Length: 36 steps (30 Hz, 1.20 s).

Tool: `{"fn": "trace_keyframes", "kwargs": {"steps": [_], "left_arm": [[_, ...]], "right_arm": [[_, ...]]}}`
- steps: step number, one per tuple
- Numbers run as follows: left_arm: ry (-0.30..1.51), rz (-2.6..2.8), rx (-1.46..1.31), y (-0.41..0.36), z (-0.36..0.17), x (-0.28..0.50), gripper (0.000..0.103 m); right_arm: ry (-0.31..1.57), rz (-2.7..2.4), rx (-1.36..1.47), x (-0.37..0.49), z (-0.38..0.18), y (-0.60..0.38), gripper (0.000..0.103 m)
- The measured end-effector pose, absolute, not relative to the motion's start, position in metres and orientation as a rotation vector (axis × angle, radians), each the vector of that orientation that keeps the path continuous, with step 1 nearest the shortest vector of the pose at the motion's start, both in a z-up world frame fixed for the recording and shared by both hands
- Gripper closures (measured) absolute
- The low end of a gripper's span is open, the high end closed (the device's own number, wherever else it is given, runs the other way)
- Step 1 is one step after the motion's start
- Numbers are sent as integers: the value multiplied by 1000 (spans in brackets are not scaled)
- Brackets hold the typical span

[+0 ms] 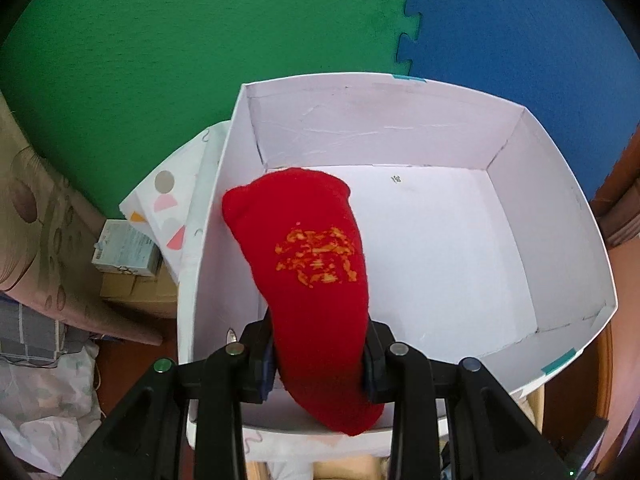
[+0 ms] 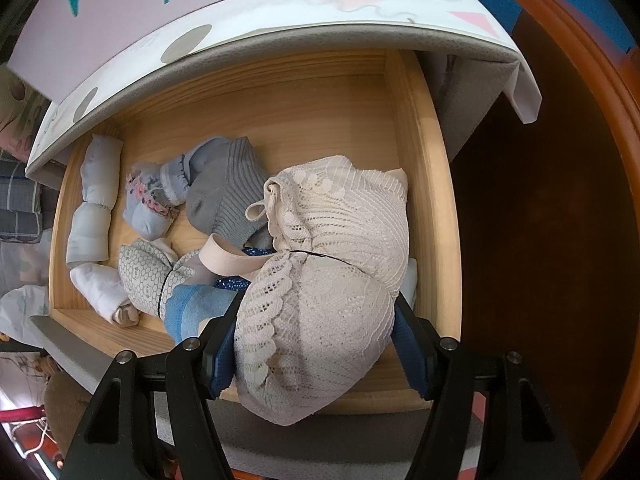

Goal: Take underwear out of drawer
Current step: 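Lift the red sock with the left tool and drop it into the white box, then bring the left tool back above the open drawer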

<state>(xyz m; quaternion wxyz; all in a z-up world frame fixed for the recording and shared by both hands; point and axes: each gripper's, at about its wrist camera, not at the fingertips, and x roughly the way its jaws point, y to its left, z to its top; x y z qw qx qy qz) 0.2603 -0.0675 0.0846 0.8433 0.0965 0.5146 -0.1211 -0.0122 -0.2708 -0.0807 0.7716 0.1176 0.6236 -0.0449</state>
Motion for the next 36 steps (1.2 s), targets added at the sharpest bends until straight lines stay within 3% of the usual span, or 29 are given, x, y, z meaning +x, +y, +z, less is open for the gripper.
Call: {"fn": "trace_keyframes", "kwargs": {"steps": [20,26,32,36], "left_arm": [[1080,-189,205,-58,86,242,67],[1071,-203,192,-58,95,239,63],[1000,-198,198,-57,118,231,47],[964,-216,225,-56,130,216,47]], "right_arm": [[1344,-118,201,-12,-77,-256,40],[1341,-122,191,-13,-77,-252,40],[1339,-126,180,-11,-76,-252,40],[1342,-130,179,-11,-76,-250,40]]}}
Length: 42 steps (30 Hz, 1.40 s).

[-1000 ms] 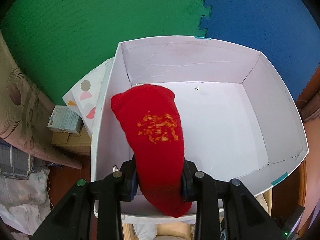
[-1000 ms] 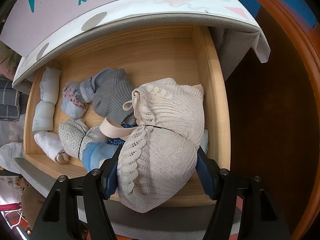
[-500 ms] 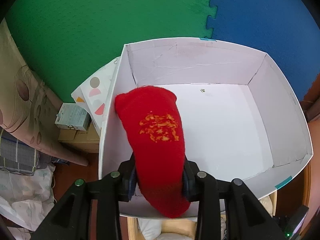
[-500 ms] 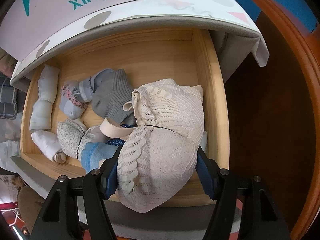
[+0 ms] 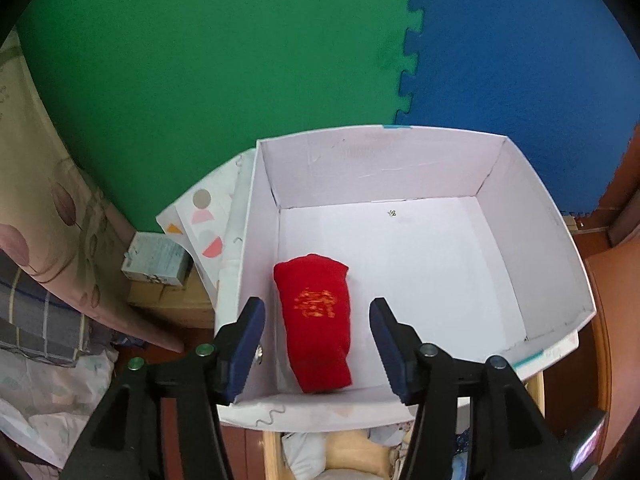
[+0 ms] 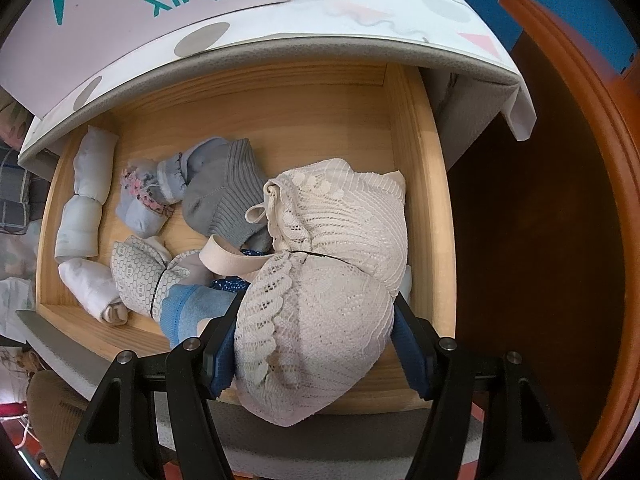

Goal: Take underwear out of drawer
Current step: 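Bring the left tool back above the open drawer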

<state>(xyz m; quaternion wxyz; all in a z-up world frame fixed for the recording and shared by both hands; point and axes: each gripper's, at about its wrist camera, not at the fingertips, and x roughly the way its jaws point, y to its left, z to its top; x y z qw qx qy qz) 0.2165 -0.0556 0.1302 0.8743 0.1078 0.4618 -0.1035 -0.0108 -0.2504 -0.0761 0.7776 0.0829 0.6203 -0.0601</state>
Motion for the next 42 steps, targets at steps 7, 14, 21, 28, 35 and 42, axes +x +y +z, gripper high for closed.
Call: {"fn": "trace_keyframes", "kwargs": {"steps": [7,14,21,28,35,42], "left_arm": [[969,-247,211,-41,135,176,47],[957,-185,227,-18,106,112,47],[1029,-133,194,0,39,65,47],[1099,-78,195,9,-22,40,47],[1121,-95,148,16,-40,34,47],[1128,-78,102,22,-40,37,47]], "right_arm": [[1337,-137,158,-9,-76,-248,41],[1326,-145,141,-10,-74,-247,41],[1315,-158,119,-10,-72,-249,41],[1273,-173,111,-15,-65,-251,42],[1257,-180,117,-18,-52,-253,43],[1204,-163,116,-22,-2,-257,43]]}}
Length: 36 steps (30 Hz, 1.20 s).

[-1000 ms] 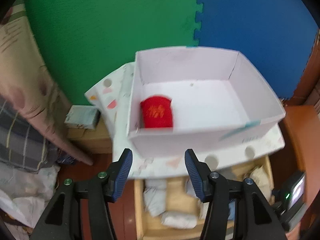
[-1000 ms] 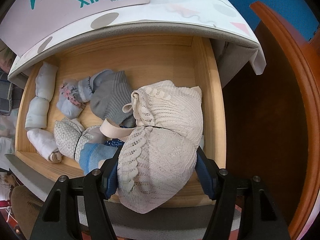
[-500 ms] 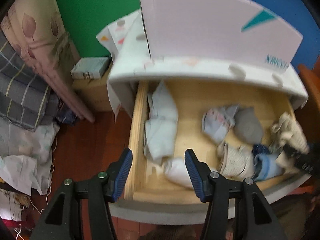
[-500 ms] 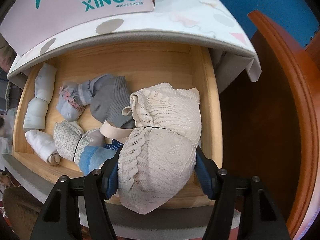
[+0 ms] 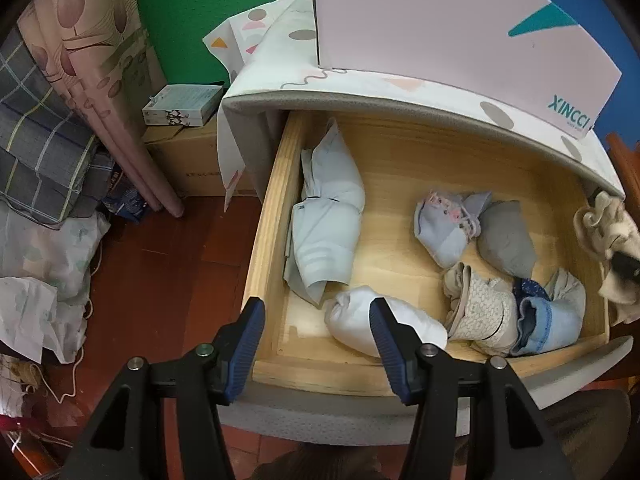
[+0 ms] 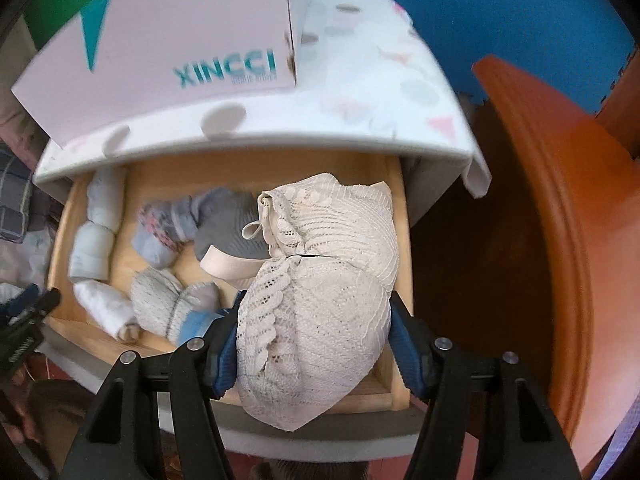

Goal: Take underwear out of drawer
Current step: 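Bring the left tool back above the open drawer, then lift the lace bra with the right tool and release it into the white box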

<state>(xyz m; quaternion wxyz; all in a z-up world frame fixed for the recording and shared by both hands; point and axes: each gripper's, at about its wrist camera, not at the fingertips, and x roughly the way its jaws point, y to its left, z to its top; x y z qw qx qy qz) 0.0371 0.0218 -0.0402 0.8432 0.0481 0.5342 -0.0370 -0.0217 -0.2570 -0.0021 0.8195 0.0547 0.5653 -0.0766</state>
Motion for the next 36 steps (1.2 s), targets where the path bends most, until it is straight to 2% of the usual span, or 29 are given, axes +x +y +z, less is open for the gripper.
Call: {"fn": "trace_keyframes", "kwargs": {"steps": [12,21,27,36], "left_arm": [[1136,-81,-13,38,-40,39,47],[1147,-70,-45,43,-43,40,47],[1148,-63,-12,39,-44,40,47],[1137,-53,7,37,-43,39,47]], "right_arm": [[1099,-138,93,-21,97,-266,44],[980,-73,63,34,172,-244,44],[971,-61,11,101,176,-219,44],[1050,-81,0,183,125,-212,43]]}}
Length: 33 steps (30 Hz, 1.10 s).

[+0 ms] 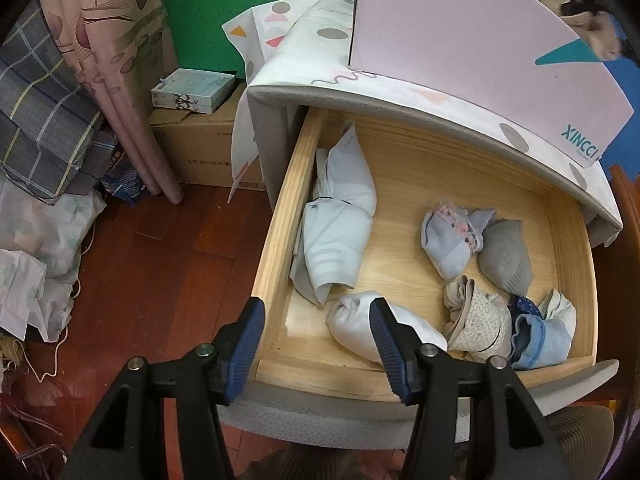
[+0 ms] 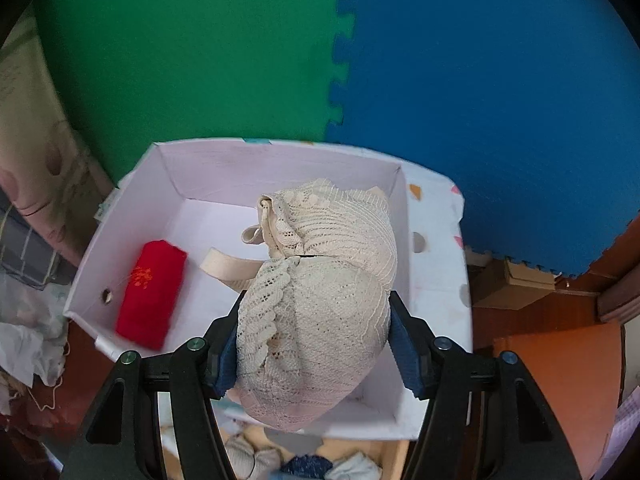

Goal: Take underwear out of drawer
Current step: 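Lift the lace bra with the right tool and release it into the white box, then move the right tool back above the open drawer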

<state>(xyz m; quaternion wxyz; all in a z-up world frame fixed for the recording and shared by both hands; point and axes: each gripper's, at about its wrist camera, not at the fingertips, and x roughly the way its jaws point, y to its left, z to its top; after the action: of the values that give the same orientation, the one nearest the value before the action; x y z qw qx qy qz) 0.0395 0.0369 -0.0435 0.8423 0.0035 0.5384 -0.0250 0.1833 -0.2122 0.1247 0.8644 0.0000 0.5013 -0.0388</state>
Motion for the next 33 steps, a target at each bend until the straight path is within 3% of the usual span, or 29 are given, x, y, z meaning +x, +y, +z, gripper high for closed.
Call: {"fn": "trace_keyframes", "kwargs": {"steps": [14,23,33], "left_arm": [[1148,-53,37,33,-47,42,47],[1150,-55,35,33,-48,43,47],[1173,-66,24,33,-50,42,47]], "right_arm": [[1168,-100,-53,214,63,-207,39],[1141,-67,-18,184,95,-210,38],[1196,-10,7,81,118,-239,35]]}}
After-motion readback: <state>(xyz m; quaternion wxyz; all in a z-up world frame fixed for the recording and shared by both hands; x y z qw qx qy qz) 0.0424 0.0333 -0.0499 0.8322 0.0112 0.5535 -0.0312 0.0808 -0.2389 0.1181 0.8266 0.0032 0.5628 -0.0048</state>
